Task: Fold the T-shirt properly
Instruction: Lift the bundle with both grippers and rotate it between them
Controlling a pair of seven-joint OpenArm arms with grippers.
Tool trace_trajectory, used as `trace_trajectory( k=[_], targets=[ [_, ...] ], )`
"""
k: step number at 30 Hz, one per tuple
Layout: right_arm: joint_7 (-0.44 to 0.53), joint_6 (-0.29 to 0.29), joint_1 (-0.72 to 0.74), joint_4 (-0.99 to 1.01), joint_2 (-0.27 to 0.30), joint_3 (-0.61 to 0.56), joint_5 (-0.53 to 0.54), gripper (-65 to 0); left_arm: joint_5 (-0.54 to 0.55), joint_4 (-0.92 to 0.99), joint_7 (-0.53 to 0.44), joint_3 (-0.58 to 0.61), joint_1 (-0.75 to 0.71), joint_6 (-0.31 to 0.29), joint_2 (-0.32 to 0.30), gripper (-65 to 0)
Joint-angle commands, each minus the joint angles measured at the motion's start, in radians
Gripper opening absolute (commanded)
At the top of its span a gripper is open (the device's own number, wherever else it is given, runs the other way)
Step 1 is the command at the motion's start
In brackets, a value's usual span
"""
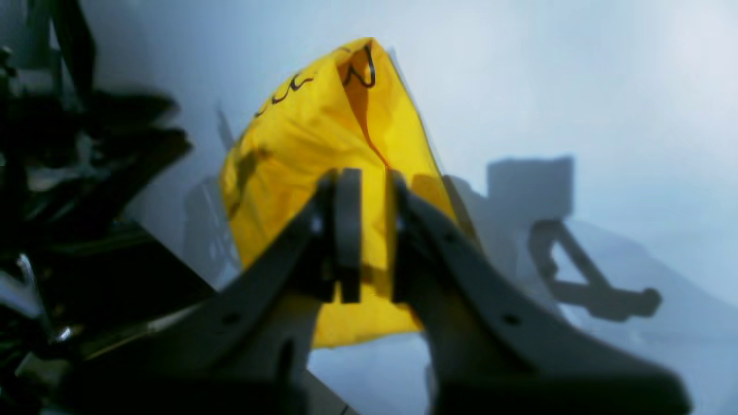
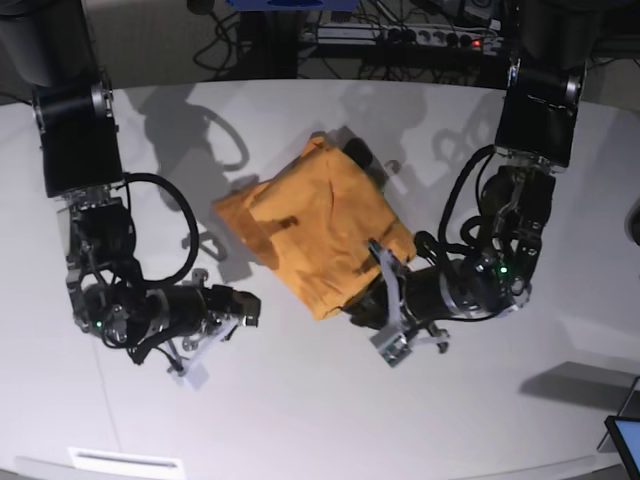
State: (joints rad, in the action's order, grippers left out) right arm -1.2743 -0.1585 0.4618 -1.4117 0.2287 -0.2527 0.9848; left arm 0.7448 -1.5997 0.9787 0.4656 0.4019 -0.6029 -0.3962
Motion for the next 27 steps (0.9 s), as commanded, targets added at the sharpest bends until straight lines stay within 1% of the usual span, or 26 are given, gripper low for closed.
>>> trace_trajectory(
  k=[1,2,5,8,10,13,18,22,27],
  targets=[
    [-0.003,-0.002,0.002,-0.019,-0.001,0.006,0.013,-60.9,0.009,-0.014,-0.022,0.000,0.029,-0.001,-0.010,-61.8],
    [0.002,-0.002,-0.016,-0.039,-0.001,0.006,0.013,-62.1,-0.020,-0.015,-0.022,0.005,0.029,0.001,-0.008,-65.0],
    [0.034,-0.002,-0.073,-0.137,-0.001,0.006,0.013,-64.7,-0.170,-0.014,-0.045,0.012,0.018,0.004,0.010,-65.0],
    [0.038,-0.002,-0.117,-0.189,-0.001,0.008,0.015,-64.7,-0.362,-0.014,-0.142,0.006,-0.037,0.002,0.029,-65.0],
    [0.038,-0.002,-0.131,-0.208,-0.002,0.008,0.015,-64.7,-0.440,-0.012,-0.202,0.009,-0.065,0.002,0.030,-65.0],
    [0.038,-0.002,-0.148,-0.237,-0.007,0.006,0.015,-64.7,-0.462,-0.012,-0.226,0.012,-0.080,0.002,0.027,-65.0],
    [0.038,-0.002,-0.197,-0.243,-0.045,0.006,0.015,-64.7,-0.462,0.048,-0.228,0.003,-0.059,0.001,0.033,-65.0],
    [0.037,-0.003,-0.217,-0.271,-0.050,0.006,0.015,-64.7,-0.462,0.063,-0.228,0.003,-0.033,0.001,0.032,-65.0],
    [0.035,-0.005,-0.271,-0.300,-0.051,0.006,0.015,-64.7,-0.469,0.066,-0.228,0.012,-0.036,0.001,0.033,-65.0]
  ],
)
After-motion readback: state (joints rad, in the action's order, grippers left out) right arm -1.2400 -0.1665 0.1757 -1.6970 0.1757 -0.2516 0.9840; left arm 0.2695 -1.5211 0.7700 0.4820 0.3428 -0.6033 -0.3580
